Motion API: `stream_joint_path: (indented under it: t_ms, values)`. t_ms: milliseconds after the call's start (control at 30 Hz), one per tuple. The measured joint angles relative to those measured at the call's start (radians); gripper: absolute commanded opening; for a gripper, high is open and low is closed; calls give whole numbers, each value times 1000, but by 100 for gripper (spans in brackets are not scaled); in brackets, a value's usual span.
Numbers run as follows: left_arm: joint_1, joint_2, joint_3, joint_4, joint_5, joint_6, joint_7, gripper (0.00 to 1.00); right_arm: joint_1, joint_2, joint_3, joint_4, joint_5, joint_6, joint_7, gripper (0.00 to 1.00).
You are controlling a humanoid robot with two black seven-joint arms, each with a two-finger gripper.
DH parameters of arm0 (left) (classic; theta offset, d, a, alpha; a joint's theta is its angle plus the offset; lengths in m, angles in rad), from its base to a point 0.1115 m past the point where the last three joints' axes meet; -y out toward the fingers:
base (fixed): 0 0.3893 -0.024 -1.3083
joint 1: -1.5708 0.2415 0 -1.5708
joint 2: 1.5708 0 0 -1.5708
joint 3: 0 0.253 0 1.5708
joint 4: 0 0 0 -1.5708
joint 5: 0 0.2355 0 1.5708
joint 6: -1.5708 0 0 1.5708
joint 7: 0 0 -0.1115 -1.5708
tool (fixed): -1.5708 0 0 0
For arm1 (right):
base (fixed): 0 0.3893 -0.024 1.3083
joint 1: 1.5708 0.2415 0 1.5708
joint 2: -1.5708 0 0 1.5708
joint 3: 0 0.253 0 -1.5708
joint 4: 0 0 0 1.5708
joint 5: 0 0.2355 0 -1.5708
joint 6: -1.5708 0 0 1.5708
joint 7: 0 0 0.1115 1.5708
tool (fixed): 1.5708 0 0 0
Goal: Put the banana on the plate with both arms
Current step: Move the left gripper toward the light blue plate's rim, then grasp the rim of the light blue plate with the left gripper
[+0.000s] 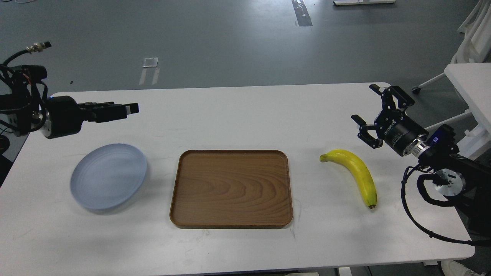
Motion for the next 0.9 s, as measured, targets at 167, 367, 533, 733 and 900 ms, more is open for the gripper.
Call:
stream_joint_path:
  t_ms: [167,367,533,733,900]
  values:
    - [-6,3,152,112,14,0,-1,98,-1,-3,0,4,0,0,0,100]
    - [0,-26,248,215,-46,41,-1,95,-4,-4,2,6,-1,0,0,100]
    - [2,-64,263,304,-74,52,-1,92,-2,-4,2,8,-1,0,0,100]
    - [5,-82,281,380,-77,54,-1,89,-1,-7,2,9,-1,0,0,100]
    - [6,-88,291,408,-87,69,-1,85,-4,-7,2,9,-1,0,0,100]
